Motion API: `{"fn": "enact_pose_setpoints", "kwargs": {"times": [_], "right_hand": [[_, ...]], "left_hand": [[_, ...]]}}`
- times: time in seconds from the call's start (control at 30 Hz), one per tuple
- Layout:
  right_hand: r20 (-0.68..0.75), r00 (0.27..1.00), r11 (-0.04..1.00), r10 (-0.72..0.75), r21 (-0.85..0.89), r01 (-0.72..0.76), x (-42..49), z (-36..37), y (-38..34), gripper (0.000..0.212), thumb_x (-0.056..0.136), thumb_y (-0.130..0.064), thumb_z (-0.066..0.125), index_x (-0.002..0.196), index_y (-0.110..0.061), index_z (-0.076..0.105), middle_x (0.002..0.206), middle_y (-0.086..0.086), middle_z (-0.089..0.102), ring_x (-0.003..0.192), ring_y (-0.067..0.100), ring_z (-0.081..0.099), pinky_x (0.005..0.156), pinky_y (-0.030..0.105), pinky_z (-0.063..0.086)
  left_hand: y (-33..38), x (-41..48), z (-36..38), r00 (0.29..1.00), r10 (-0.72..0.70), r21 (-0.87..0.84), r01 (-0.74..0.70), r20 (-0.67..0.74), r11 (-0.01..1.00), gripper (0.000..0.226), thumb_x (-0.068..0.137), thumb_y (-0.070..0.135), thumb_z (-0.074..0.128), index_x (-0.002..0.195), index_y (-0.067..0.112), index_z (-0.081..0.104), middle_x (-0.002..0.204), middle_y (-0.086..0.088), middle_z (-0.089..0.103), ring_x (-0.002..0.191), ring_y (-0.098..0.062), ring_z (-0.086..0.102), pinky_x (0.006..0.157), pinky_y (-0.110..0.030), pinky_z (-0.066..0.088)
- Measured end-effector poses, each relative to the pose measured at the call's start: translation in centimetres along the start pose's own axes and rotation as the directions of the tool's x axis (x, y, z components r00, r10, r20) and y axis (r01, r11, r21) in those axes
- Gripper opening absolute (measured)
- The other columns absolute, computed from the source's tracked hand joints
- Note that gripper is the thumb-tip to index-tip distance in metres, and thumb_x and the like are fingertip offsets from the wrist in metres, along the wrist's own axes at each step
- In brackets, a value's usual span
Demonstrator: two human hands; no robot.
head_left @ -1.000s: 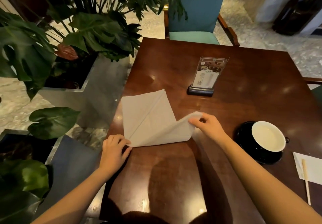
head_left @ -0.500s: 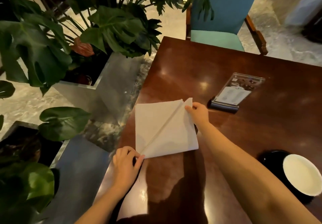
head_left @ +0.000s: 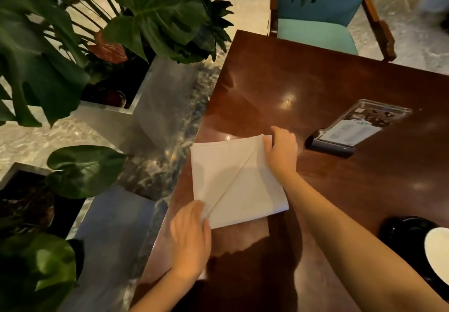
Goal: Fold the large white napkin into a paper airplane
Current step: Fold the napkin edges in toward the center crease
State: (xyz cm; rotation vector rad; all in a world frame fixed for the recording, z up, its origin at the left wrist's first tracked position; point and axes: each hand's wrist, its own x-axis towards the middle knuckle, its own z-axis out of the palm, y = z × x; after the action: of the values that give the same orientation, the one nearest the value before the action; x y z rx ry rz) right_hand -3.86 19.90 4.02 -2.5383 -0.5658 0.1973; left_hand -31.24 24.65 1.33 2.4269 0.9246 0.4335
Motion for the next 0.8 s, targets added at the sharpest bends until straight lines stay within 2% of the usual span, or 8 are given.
{"fn": "enact_pose_setpoints", "kwargs": {"times": [0.07,0.1,0.17,0.2,0.23,0.33,0.47,0.8], "right_hand": [[0.135,0.958,0.964,-0.254,0.119,0.239,-2.8,0.3,-1.0,0.042,0.096,-0.028,0.044,0.135,-0.011,0.046,0.137,0.008,0.051,0.127,0.025,0.043,0.11,0.039,0.03],[0.219,0.891,0.914,-0.399,0.169,0.368,-4.9,0.9,-1.3,0.047,0.098,-0.034,0.037,0.137,-0.01,0.044,0.141,0.01,0.047,0.13,0.026,0.042,0.113,0.04,0.026],[0.359,0.692,0.756,-0.626,0.06,0.652,-8.4,3.0,-1.0,0.055,0.099,-0.04,0.023,0.138,-0.007,0.041,0.144,0.013,0.044,0.134,0.027,0.039,0.117,0.04,0.017],[0.437,0.612,0.681,-0.659,0.001,0.732,-9.5,4.0,-0.6,0.055,0.1,-0.039,0.018,0.14,-0.007,0.039,0.147,0.011,0.041,0.137,0.026,0.035,0.118,0.04,0.013],[0.49,0.578,0.645,-0.652,-0.041,0.763,-9.9,4.8,-0.1,0.055,0.101,-0.039,0.013,0.142,-0.009,0.035,0.15,0.008,0.036,0.14,0.024,0.029,0.118,0.04,0.011],[0.496,0.614,0.636,-0.614,-0.151,0.757,-8.7,5.5,0.8,0.055,0.101,-0.04,0.008,0.146,-0.014,0.025,0.154,0.004,0.026,0.143,0.02,0.019,0.114,0.039,0.01],[0.501,0.669,0.664,-0.549,-0.224,0.713,-5.1,5.2,0.9,0.057,0.099,-0.044,0.011,0.149,-0.018,0.016,0.157,0.001,0.016,0.145,0.019,0.008,0.116,0.039,0.0],[0.435,0.78,0.679,-0.45,-0.4,0.615,3.3,3.8,0.8,0.06,0.098,-0.047,0.01,0.15,-0.018,0.008,0.159,0.001,0.009,0.146,0.017,0.001,0.117,0.036,-0.004]], "left_hand": [[1.5,1.0,0.3,0.991,0.124,0.048,-0.126,0.041,0.991,0.044,0.093,0.024,0.034,0.133,0.008,0.042,0.135,-0.013,0.051,0.125,-0.023,0.04,0.104,-0.04,0.032],[2.1,1.5,0.9,0.983,0.163,0.086,-0.17,0.09,0.982,0.045,0.097,0.025,0.028,0.137,0.006,0.037,0.142,-0.014,0.045,0.132,-0.024,0.034,0.108,-0.041,0.026],[2.4,2.3,2.2,0.97,0.14,0.16,-0.173,0.2,0.972,0.05,0.1,0.027,0.011,0.141,0.003,0.027,0.147,-0.015,0.037,0.138,-0.025,0.025,0.111,-0.044,0.018],[2.2,2.5,2.9,0.965,0.102,0.195,-0.151,0.241,0.969,0.052,0.1,0.027,0.006,0.141,0.001,0.025,0.148,-0.016,0.034,0.139,-0.026,0.023,0.111,-0.046,0.017],[1.7,2.5,3.5,0.961,0.065,0.226,-0.129,0.269,0.966,0.054,0.1,0.027,0.004,0.142,0.0,0.026,0.149,-0.018,0.033,0.14,-0.028,0.022,0.111,-0.048,0.018],[1.0,2.3,4.2,0.962,0.03,0.289,-0.111,0.272,0.951,0.054,0.099,0.026,0.01,0.14,-0.003,0.029,0.148,-0.021,0.031,0.14,-0.032,0.025,0.11,-0.049,0.022],[1.0,2.3,4.2,0.962,0.038,0.295,-0.12,0.27,0.948,0.056,0.099,0.03,0.008,0.141,-0.003,0.028,0.15,-0.021,0.028,0.141,-0.03,0.022,0.111,-0.049,0.021],[1.2,2.2,4.2,0.961,0.053,0.315,-0.141,0.271,0.939,0.051,0.099,0.021,0.015,0.139,-0.005,0.032,0.147,-0.023,0.031,0.139,-0.035,0.026,0.109,-0.049,0.022]]}}
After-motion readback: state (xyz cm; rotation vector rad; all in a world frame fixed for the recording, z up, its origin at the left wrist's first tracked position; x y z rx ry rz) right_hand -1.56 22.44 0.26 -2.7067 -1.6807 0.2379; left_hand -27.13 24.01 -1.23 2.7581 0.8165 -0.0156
